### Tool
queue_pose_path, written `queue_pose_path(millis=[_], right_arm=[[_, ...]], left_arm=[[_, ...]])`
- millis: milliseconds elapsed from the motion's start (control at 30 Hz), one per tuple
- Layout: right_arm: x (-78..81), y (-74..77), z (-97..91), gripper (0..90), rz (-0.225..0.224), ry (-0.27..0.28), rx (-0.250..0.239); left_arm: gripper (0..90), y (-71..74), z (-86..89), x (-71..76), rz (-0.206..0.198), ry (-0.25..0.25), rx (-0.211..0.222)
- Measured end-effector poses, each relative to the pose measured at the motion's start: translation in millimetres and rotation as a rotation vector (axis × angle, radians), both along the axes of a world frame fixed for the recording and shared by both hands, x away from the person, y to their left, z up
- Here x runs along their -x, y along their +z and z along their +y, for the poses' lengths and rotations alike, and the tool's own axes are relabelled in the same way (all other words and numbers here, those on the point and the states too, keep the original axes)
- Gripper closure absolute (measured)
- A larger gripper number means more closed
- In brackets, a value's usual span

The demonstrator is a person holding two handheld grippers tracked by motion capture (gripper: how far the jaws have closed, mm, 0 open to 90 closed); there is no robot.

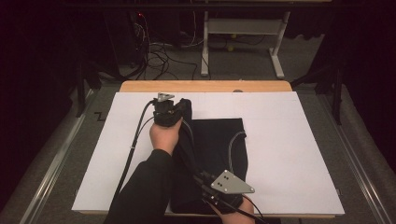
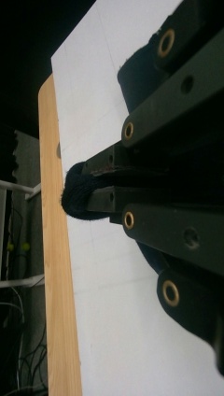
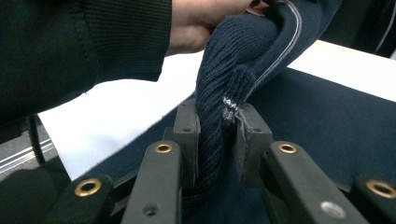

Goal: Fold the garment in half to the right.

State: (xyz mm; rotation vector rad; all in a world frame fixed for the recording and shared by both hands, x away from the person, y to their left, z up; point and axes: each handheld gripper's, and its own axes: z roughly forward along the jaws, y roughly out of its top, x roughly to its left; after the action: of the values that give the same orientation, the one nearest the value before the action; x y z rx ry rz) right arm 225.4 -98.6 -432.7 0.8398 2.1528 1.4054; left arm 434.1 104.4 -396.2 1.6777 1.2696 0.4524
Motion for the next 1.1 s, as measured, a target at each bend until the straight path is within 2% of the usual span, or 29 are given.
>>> queue_pose_path(millis=[267,467,633,1000,1100], right_arm=[[1.9,-7.4,-24.3,74.0,0.001,-0.042,0.002],[5.0,-10.8,-43.0,73.7,0.012,-0.079,0.002],[7.8,-18.1,-58.1,73.0,0.044,-0.106,-0.006],[12.0,-32.3,-83.4,68.9,0.126,-0.141,0.013],[14.3,-32.6,-86.8,68.9,0.124,-0.144,0.014]], left_arm=[[80.5,-4.0,-35.2,-5.5,0.001,-0.023,-0.008],[80.3,-10.1,-60.9,-9.9,0.020,-0.046,-0.015],[80.1,-17.1,-78.1,-11.6,0.043,-0.056,-0.033],[79.0,-28.8,-103.7,-13.1,0.066,-0.089,-0.031],[79.0,-30.6,-110.2,-12.4,0.065,-0.102,-0.031]])
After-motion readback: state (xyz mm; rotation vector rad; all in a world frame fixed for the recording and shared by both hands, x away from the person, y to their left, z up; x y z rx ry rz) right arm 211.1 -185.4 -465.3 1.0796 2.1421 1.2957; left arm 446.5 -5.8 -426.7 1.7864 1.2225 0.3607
